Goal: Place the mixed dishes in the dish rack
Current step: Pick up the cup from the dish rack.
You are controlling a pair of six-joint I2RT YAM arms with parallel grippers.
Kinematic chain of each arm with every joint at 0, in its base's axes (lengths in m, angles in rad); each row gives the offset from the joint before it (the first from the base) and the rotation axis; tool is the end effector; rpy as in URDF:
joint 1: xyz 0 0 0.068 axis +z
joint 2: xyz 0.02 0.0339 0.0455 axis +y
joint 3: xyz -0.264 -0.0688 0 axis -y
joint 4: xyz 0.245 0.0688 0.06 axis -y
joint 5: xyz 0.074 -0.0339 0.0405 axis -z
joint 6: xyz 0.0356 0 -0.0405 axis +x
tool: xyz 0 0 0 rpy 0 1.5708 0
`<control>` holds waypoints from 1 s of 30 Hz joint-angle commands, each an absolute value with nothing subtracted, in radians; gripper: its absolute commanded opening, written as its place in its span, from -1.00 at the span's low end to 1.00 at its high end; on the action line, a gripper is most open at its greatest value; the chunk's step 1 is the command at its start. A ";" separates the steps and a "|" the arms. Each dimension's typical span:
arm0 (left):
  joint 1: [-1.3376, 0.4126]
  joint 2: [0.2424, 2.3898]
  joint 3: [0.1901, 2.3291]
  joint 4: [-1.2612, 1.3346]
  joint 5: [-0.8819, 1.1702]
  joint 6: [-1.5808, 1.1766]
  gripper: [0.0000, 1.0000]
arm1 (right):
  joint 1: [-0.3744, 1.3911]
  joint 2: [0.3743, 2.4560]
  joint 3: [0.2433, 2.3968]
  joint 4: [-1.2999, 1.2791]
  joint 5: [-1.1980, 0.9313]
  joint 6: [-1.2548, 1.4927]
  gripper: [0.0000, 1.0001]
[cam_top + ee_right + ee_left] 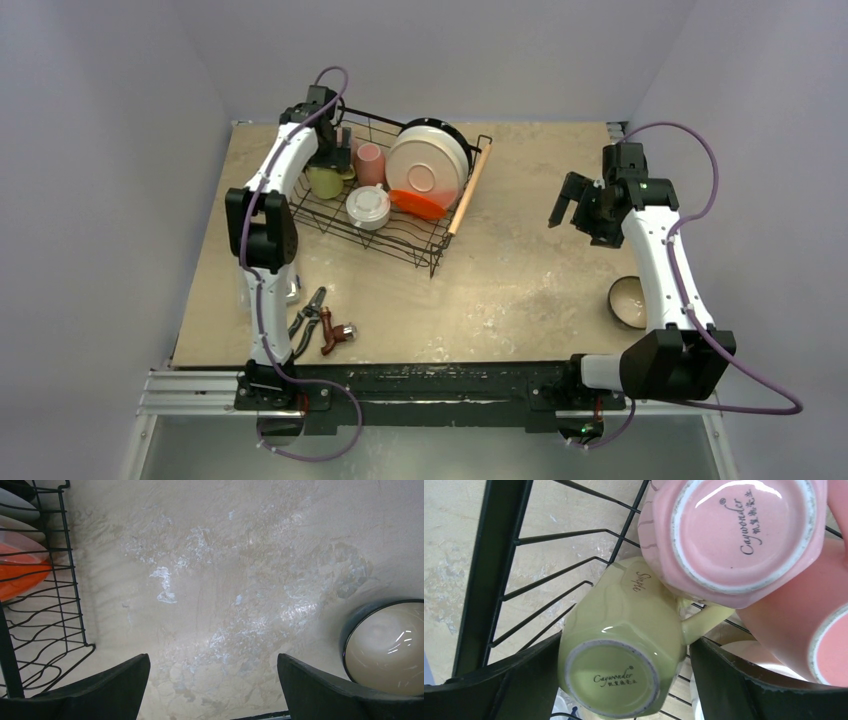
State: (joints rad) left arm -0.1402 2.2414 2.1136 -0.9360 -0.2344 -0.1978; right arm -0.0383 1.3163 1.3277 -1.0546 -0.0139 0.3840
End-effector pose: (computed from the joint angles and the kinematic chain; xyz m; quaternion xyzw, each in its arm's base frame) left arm 0.4838 -0.0599 0.2537 -0.0570 0.9602 0.0697 0.2646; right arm 0.2528 -0.0092 0.3371 0.2006 0.9443 0.0515 0.2557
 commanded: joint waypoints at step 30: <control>-0.190 1.859 2.049 -1.038 -0.221 -0.423 -1.00 | -0.034 1.278 1.321 -1.012 -0.061 0.392 0.98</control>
